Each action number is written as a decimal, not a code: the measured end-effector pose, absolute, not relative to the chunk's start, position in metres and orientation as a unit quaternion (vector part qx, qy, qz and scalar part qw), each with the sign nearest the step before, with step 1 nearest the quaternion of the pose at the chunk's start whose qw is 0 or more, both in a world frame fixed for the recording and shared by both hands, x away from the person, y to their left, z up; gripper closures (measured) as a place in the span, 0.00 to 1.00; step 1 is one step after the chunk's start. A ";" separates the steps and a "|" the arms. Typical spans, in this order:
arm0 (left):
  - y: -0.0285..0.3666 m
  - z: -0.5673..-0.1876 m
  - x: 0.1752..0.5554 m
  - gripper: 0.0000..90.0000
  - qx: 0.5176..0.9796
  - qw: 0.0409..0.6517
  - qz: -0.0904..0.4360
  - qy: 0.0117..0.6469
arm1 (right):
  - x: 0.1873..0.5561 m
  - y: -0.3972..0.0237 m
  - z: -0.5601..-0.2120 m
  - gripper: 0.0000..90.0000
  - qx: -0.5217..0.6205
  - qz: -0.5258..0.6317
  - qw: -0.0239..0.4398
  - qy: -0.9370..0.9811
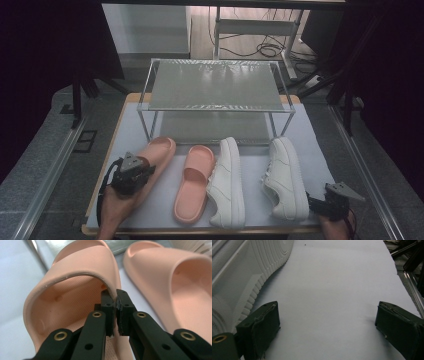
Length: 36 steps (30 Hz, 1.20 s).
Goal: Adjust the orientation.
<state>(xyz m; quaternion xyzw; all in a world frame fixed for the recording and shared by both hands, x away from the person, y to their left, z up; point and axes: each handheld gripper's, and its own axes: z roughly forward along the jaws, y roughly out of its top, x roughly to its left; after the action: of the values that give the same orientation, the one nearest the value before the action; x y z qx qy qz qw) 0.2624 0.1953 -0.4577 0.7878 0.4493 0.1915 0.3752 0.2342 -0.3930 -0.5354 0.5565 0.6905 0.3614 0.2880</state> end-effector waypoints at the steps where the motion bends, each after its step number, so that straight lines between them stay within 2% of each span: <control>1: 0.195 -0.458 0.262 0.95 0.788 0.375 0.191 0.449 | 0.234 -0.393 -0.535 0.06 0.556 0.361 0.288 0.690; 26: 0.154 -0.470 0.347 0.94 0.729 0.400 0.230 0.506 | 0.234 -0.393 -0.535 0.07 0.555 0.361 0.288 0.691; 36: 0.140 -0.478 0.372 0.94 0.717 0.377 0.262 0.524 | 0.234 -0.393 -0.535 0.07 0.555 0.361 0.288 0.691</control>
<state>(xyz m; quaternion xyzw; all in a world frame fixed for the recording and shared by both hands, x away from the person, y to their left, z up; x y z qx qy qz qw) 0.3720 0.1404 -0.4782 0.7175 0.5237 0.2619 0.3774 0.2342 -0.3935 -0.5354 0.5554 0.6913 0.3615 0.2880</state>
